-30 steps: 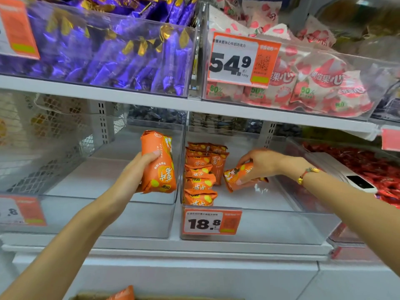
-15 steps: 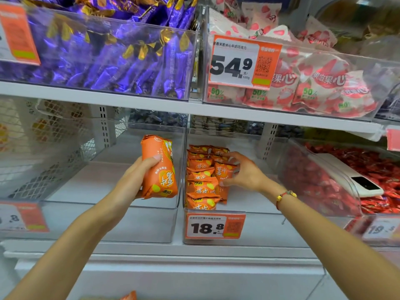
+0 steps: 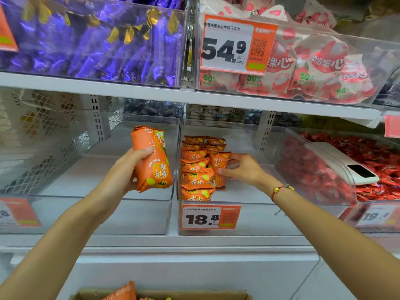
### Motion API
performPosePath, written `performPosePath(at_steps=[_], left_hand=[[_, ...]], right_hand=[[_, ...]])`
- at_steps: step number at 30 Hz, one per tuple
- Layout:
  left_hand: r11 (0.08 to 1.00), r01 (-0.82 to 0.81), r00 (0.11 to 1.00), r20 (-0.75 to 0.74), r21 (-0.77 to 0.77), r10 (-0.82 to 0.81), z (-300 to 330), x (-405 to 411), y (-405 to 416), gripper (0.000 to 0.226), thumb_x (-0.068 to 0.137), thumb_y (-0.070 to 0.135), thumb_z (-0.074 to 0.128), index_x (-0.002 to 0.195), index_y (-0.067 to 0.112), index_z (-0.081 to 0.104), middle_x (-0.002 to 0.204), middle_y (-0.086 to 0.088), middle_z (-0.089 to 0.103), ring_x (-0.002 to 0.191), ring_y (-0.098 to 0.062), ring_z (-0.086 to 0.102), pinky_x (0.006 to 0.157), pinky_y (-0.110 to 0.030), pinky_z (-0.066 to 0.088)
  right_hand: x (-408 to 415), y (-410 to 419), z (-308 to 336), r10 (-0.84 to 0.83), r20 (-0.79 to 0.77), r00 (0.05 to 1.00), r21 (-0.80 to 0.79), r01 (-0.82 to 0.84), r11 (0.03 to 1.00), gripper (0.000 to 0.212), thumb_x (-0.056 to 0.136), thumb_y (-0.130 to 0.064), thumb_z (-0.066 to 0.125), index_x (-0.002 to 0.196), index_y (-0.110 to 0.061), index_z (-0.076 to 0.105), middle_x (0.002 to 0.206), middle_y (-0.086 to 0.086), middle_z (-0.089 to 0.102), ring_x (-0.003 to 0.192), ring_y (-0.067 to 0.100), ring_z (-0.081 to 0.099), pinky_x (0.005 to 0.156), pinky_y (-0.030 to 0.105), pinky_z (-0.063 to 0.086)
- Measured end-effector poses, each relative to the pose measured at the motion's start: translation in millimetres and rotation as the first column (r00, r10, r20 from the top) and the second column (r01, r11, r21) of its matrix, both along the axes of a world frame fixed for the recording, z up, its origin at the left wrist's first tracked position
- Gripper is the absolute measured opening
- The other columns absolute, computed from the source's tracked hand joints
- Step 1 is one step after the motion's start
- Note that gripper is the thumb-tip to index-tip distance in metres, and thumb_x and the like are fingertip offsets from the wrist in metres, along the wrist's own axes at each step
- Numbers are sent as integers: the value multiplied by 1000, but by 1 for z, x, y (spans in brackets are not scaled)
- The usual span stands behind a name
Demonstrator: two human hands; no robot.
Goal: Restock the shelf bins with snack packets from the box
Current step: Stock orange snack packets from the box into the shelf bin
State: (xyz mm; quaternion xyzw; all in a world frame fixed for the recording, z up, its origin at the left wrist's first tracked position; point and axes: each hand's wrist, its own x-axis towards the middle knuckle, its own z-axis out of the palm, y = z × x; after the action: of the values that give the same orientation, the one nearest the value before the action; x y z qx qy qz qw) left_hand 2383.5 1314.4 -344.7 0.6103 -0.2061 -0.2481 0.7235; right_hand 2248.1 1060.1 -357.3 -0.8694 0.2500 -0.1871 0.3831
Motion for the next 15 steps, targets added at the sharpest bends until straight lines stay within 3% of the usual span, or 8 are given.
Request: performPosePath(at_steps=[2,6,9,12,15], left_hand=[[1000,3,999,32,10,-4,-1,-1,-2,4,93,31,53,97,30,54,97,0,64,86,-19,63,67,-36,49],[1000,-8,1000,16,-7,8,2,-5,2,8,92,31,54,100,29,54,97,2,65,86,-18,63,66,-34,48],[997,48,998,-29,-62,-50,9,-11,9,33,77,38,69,106,25,58,106,-6,70,94,-23,67,81,-41,53],[990,53,997,-52,-131,-60,11,-16,14,56,74,46,68,122,18,57,115,-9,70,109,-29,65,100,-49,47],[991,12,997,-74,-134,-22,20,-26,19,60,70,50,63,121,19,57,117,-9,69,108,-29,65,102,-50,45]], right_hand=[[0,0,-1,0,-1,1000,37,0,999,46,78,-20,78,118,-8,60,115,7,65,108,21,61,90,43,54],[3,2,0,-32,-27,999,110,34,993,50,78,-20,79,121,-8,57,118,6,63,109,21,60,87,40,56],[2,1,4,-44,-96,994,111,54,992,62,71,-27,84,123,-9,56,123,6,63,110,22,61,94,40,52],[-10,3,19,-48,-196,979,90,67,994,86,72,-30,83,141,-8,38,135,8,52,118,23,54,95,34,49],[-27,17,38,-154,-74,985,54,159,986,81,78,-29,78,143,-9,34,136,12,50,117,24,53,87,31,47]])
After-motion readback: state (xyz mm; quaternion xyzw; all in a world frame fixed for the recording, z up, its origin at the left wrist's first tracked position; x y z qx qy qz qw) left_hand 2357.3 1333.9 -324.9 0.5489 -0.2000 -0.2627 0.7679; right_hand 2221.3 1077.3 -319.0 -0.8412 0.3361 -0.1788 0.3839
